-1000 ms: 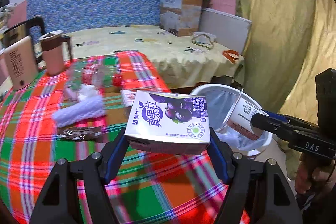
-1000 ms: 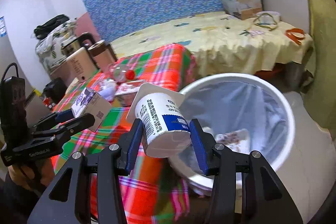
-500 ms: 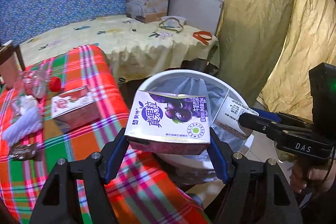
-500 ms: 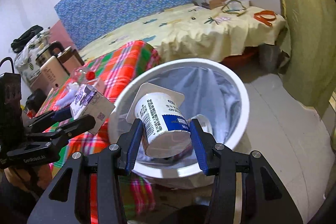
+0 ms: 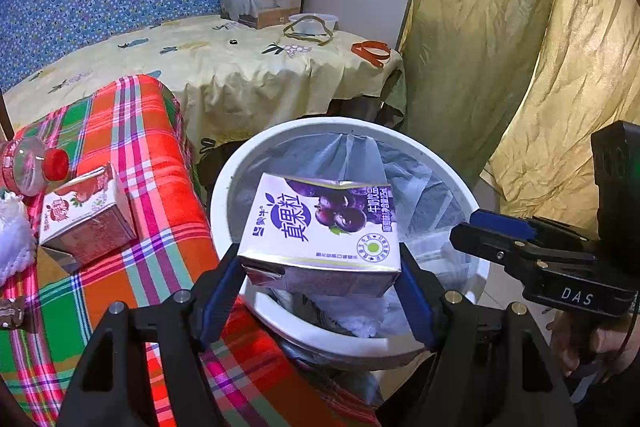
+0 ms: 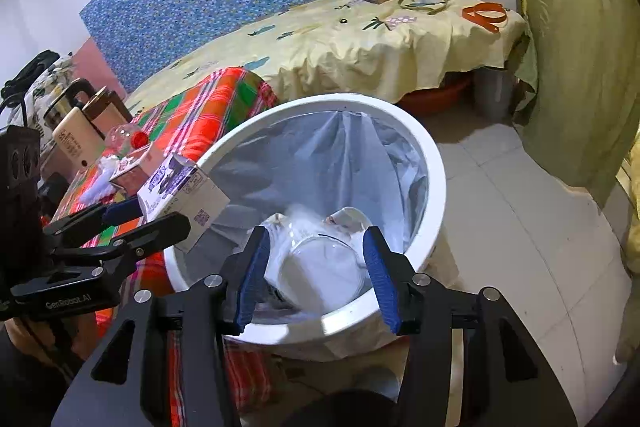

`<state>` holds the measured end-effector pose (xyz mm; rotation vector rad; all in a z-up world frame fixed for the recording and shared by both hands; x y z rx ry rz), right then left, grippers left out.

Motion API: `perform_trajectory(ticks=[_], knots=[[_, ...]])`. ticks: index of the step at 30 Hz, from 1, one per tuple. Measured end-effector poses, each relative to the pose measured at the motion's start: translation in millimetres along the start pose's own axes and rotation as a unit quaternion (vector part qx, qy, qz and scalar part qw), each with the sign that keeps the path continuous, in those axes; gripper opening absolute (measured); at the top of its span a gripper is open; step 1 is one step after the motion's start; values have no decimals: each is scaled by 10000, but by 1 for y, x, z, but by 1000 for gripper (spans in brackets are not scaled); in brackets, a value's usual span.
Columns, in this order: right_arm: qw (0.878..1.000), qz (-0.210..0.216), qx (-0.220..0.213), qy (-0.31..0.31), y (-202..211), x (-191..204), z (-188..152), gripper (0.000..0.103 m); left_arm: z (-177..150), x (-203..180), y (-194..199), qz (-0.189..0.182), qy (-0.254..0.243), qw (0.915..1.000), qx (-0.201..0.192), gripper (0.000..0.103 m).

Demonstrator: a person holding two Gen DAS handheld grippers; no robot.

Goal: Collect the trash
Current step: 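Open both tools over the bin to drop carton and tub, then withdraw both tools from the bin back over the table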

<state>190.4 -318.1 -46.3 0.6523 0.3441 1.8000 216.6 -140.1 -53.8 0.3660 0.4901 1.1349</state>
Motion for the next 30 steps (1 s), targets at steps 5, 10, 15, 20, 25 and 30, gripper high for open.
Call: perform_trajectory(ticks=[5, 10, 15, 20, 25, 30], knots=[[10000, -61, -57, -7, 2, -2, 1, 51, -1, 1, 1, 15, 26, 10000, -49, 74], [9999, -34, -115, 3, 7, 1, 3, 52, 2, 2, 5, -17, 40, 9999, -149, 79], [9998, -3, -172, 43, 12, 6, 5, 52, 2, 3, 15, 16, 72, 9997, -234, 79], [9997, 106, -216, 107, 17, 16, 6, 52, -2, 10, 30, 110, 183, 9994, -273, 79], [9992, 290, -224, 173, 21, 30, 4, 52, -10, 22, 48, 284, 350, 9985, -320, 79], [9977, 560, -225, 303, 24, 50, 1, 52, -19, 33, 65, 476, 472, 9971, -372, 76]])
Point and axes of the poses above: each gripper's, at about its wrist camera, not at the fingertips, and y roughly against the way its jaws point, x to its left, z to its top, the point moved 3 cm from there along -y, roughly the way its jaws point, and after that the axes turned 13 degrees about -x, right-handed, at the moved point
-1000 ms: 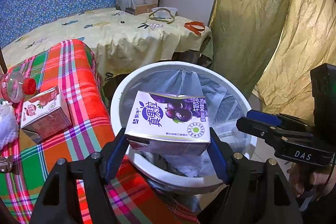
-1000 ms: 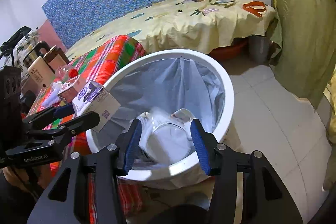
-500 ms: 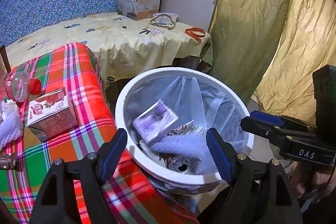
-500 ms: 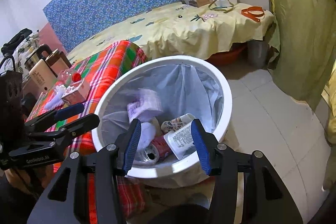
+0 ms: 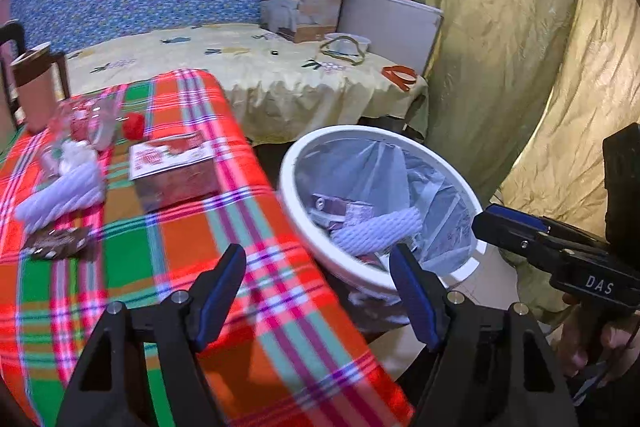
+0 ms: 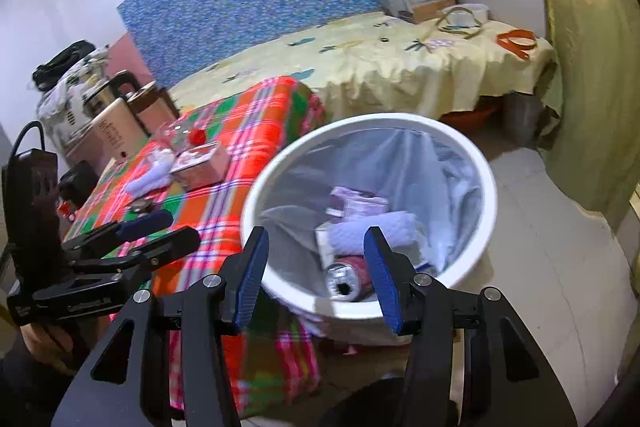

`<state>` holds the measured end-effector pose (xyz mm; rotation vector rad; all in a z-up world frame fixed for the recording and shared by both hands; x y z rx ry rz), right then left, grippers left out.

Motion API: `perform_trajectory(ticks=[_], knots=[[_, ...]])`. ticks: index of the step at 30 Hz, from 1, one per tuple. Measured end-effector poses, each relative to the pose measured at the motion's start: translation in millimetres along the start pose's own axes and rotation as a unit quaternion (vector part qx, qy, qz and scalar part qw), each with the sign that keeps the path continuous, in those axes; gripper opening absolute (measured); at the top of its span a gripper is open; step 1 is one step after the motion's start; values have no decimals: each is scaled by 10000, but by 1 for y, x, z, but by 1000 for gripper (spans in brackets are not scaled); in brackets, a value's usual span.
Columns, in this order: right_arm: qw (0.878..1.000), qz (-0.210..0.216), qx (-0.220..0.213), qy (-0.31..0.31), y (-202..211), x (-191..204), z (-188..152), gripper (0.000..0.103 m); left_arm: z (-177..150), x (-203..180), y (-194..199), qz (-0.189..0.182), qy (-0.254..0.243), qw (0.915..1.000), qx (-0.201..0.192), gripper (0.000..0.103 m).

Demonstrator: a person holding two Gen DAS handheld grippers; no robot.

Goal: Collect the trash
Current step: 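Withdraw both tools from the bin back over the table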

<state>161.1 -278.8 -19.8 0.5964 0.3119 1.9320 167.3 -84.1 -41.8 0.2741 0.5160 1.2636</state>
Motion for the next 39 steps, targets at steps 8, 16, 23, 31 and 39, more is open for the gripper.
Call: perform_trajectory(ticks=[8, 16, 23, 31, 39], knots=[[9994, 266, 51, 192, -2, 27, -4, 52, -8, 26, 24, 363, 232, 9990, -81, 71], [9982, 463, 148, 337, -5, 49, -10, 52, -17, 47, 45, 567, 318, 9978, -157, 61], [9974, 538, 140, 467, -11, 65, -9, 52, -18, 69, 53, 861, 387, 9953, -207, 56], [9963, 612, 189, 581, -24, 77, -4, 59, -14, 89, 57, 1120, 406, 9925, -259, 56], [9933, 798, 321, 772, -56, 89, 9, 59, -7, 118, 60, 1377, 496, 9887, -316, 56]])
Point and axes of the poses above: each gripper's, at about its wrist camera, not at the fingertips, and y roughly against the way its jaws point, x to its left, z to its top, the point moved 3 cm from there along -y, roughly the way its jaws point, and after that the axes turned 13 degrees about -x, right-handed, at the moved point
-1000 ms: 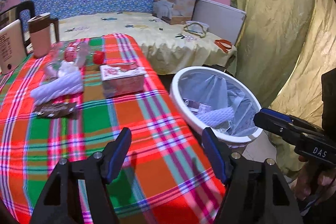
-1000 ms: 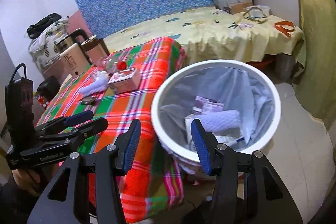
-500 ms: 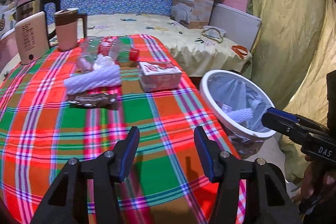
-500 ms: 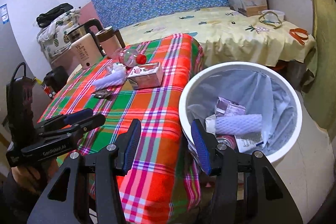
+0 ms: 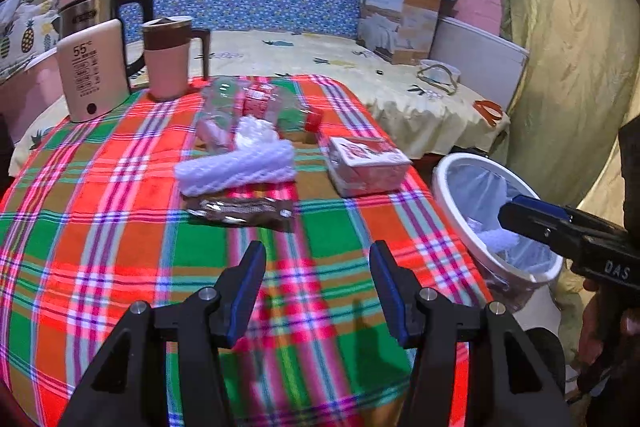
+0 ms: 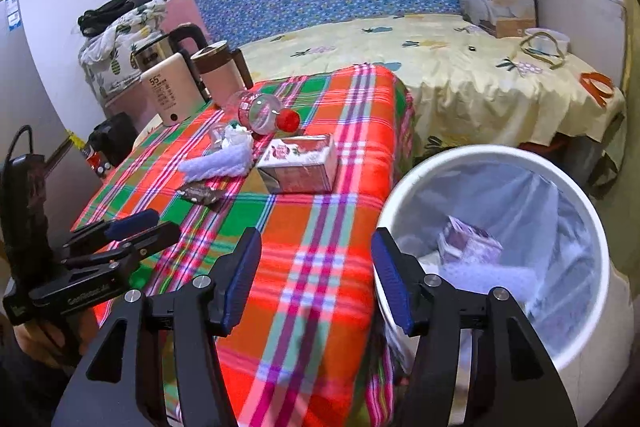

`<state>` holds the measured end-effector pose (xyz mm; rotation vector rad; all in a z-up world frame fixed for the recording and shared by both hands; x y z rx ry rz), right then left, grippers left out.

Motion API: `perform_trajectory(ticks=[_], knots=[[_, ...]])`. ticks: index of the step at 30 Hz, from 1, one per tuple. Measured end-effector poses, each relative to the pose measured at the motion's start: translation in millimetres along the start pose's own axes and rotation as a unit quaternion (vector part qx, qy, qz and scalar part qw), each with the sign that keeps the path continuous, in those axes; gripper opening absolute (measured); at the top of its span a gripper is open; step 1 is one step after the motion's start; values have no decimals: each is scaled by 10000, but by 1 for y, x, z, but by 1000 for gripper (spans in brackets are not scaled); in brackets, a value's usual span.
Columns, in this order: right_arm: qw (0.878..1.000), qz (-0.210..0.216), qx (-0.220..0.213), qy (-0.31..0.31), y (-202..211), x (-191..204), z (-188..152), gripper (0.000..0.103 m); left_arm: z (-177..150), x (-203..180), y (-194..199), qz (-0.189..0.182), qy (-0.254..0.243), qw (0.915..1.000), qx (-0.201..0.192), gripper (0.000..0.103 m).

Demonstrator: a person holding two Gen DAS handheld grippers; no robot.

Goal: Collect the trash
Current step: 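Withdraw both tools from the bin back over the table, then grasp chocolate bar wrapper with left tool while right tool grasps strawberry milk carton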

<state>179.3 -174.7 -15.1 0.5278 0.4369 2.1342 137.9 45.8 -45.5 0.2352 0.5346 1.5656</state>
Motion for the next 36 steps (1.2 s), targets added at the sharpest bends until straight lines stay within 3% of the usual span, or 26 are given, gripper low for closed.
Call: perform_trajectory(ticks=[18, 23, 29, 32, 36], knots=[[9980, 385, 463, 195, -84, 4, 18, 59, 8, 54, -17, 296, 256, 9992, 12, 56], [9957, 705, 581, 160, -81, 17, 13, 59, 8, 60, -15, 305, 302, 9991, -3, 56], [9878, 1315, 626, 554, -61, 51, 5, 59, 9, 67, -7, 335, 377, 9987, -67, 56], [9886, 1167, 324, 900, -51, 55, 13, 59, 8, 70, -4, 347, 417, 9985, -78, 56], [9890, 1058, 240, 1008, -62, 45, 25, 61, 8, 71, -4, 326, 430, 9985, -78, 56]])
Point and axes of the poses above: each gripper's, at about its wrist camera, not at the fingertips, and y roughly against the way its jaws point, x to its left, z to its top, the point moved 3 cm from there along -y, roughly the way its jaws point, and after that the axes turned 13 degrees about -x, right-handed, at the moved point
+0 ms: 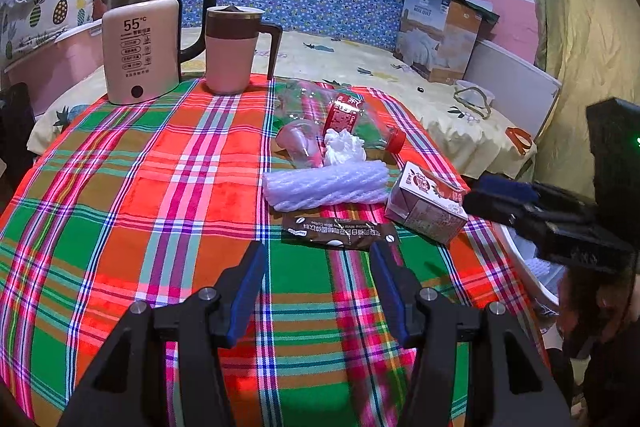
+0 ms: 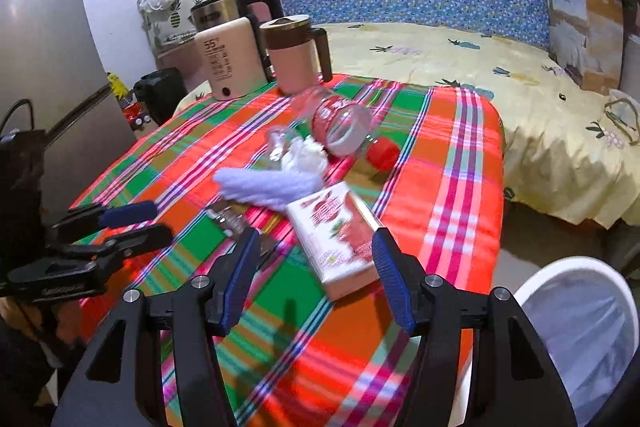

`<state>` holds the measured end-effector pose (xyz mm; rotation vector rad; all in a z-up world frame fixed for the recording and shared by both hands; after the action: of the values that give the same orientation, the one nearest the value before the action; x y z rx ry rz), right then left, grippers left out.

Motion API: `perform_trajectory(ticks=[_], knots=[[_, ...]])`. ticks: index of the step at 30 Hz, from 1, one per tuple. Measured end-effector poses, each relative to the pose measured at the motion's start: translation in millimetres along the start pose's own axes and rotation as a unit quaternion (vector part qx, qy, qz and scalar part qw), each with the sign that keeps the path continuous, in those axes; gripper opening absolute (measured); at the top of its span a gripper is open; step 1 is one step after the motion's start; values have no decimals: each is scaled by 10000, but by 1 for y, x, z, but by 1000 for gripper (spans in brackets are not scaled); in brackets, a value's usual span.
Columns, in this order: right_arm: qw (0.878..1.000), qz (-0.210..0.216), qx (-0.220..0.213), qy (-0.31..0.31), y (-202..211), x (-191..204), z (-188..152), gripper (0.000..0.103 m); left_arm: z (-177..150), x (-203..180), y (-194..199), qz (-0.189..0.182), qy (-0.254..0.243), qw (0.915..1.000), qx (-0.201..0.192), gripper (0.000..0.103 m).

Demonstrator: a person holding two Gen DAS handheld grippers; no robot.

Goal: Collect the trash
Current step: 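Grasp chocolate bar wrapper with left tool while right tool grasps strawberry milk carton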

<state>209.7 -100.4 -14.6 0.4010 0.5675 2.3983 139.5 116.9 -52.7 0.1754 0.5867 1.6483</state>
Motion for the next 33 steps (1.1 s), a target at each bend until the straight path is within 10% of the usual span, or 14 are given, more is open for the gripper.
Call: perform_trajectory(ticks=[17, 33], knots=[[9944, 172, 681, 789, -35, 9, -18, 62, 4, 1, -21, -76, -30, 9998, 160, 57], [9980, -287, 381, -417, 7, -16, -34, 57, 8, -20, -72, -873, -845, 9903, 672, 61]])
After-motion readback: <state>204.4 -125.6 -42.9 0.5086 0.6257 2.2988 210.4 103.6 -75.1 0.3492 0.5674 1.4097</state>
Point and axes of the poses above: each gripper's, at about its wrist camera, not at the fingertips, and y roughly against the way its jaws point, x to its left, z to its top, the point moved 3 cm from there along -y, roughly the way its jaws point, and after that the axes turned 13 degrees about -x, right-handed, at the moved point
